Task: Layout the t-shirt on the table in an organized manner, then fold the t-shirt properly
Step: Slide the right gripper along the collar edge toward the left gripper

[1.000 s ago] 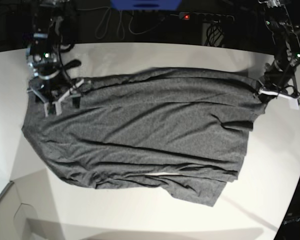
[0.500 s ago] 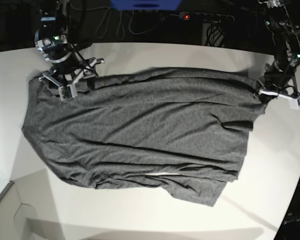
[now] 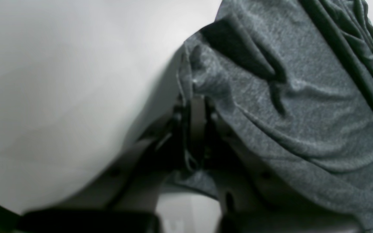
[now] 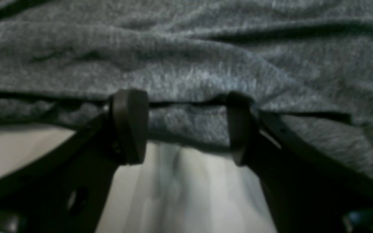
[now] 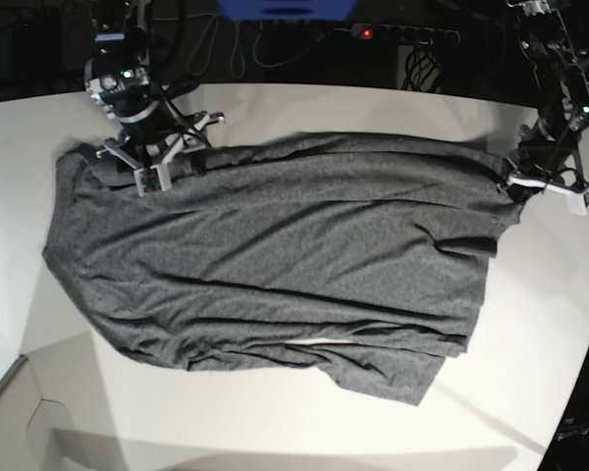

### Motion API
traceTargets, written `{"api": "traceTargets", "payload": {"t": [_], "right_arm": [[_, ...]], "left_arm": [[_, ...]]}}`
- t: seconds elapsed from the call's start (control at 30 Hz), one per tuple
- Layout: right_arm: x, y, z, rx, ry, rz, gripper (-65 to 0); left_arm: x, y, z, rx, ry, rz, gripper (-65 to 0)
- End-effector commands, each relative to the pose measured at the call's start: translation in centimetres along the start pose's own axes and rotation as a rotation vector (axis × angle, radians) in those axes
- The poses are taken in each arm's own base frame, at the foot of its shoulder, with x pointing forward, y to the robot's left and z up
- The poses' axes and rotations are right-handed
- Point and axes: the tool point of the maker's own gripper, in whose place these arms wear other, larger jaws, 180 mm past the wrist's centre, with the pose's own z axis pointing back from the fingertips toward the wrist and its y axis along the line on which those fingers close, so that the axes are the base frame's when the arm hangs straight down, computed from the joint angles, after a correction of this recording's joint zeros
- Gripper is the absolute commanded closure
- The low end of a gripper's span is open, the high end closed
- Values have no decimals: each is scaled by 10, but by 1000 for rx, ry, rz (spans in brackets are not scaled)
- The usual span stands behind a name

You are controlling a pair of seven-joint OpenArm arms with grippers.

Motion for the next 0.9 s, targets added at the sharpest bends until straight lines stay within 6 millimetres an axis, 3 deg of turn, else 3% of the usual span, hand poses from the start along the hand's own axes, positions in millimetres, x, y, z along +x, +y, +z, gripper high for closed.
{"api": "traceTargets", "payload": {"t": [0.0, 0.33, 0.47, 0.63, 0.87], "right_arm": [[9, -3, 0, -6, -33, -4, -344], [4, -2, -5, 0, -18, -8, -331], [4, -2, -5, 1, -18, -10, -219], [4, -2, -5, 2, -18, -9, 0], [2, -2, 6, -5, -25, -8, 0]], "left_arm": [[14, -4, 3, -14, -43, -12, 0], [16, -5, 2, -16, -47, -12, 0], [16, -5, 2, -16, -47, -12, 0], [16, -5, 2, -16, -47, -12, 0], [16, -5, 2, -17, -49, -12, 0]]}}
